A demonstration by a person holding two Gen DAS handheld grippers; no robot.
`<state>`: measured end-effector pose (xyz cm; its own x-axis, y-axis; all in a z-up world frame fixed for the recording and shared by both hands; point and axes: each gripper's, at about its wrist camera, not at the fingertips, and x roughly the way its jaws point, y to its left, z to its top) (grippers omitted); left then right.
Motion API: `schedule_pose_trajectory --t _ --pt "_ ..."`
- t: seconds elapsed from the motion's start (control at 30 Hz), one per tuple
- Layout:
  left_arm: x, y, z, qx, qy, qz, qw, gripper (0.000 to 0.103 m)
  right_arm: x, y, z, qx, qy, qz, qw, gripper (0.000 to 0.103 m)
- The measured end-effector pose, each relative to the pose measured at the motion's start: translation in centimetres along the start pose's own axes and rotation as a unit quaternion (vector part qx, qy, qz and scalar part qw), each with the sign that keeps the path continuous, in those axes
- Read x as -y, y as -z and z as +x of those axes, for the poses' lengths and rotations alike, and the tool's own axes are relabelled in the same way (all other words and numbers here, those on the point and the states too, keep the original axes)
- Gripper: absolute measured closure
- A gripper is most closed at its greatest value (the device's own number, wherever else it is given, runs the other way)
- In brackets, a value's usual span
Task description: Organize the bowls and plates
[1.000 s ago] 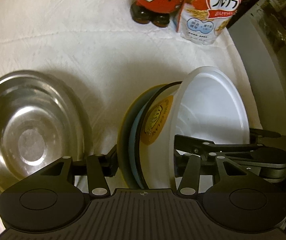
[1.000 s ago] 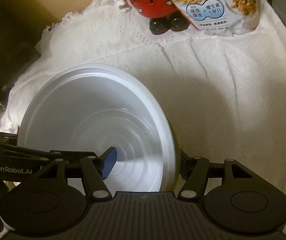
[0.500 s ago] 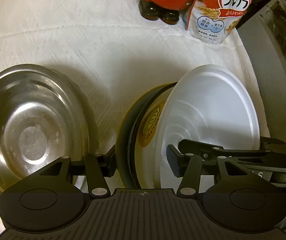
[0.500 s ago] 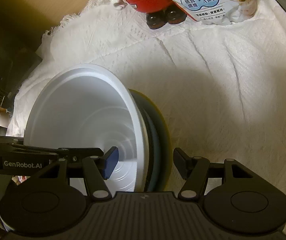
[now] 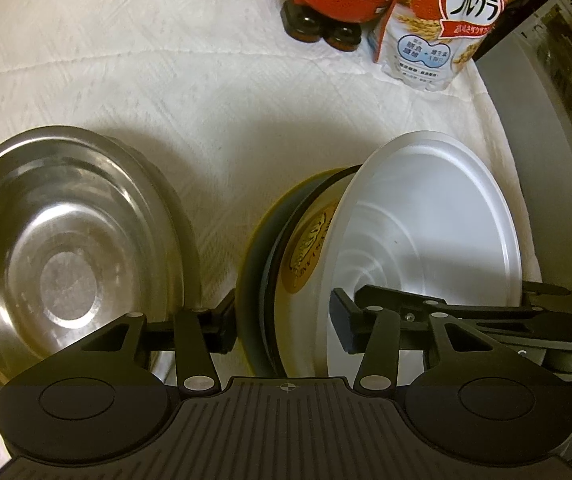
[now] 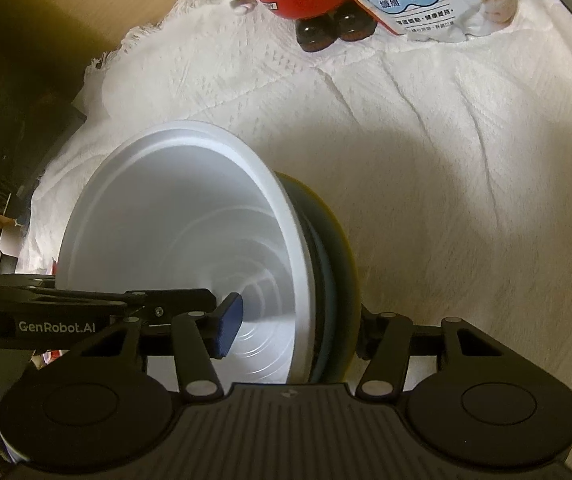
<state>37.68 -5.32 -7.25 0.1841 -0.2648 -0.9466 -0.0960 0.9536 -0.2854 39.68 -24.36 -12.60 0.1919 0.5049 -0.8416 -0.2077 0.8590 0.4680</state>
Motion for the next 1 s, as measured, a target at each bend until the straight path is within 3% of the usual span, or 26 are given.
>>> schedule_pose_trajectory --t 0.4,0.7,1.0 --pt "-0.1 -0.5 -0.4 -0.019 0.000 -0.009 0.9998 0.054 0.0 0.0 0.0 -0.028 0.009 0.039 0.999 0.047" --pt "0.4 -0.6 -1.6 -0.016 0.012 -0.003 0.9998 0.054 -0.9 0.1 -1.5 -0.018 0.021 0.031 0.999 0.047" --pt "-0.2 -2.4 -7.2 0.012 0.032 0.010 0.9994 0.054 -5.4 -2.0 -5.3 0.011 0.039 -0.010 0.999 0.047"
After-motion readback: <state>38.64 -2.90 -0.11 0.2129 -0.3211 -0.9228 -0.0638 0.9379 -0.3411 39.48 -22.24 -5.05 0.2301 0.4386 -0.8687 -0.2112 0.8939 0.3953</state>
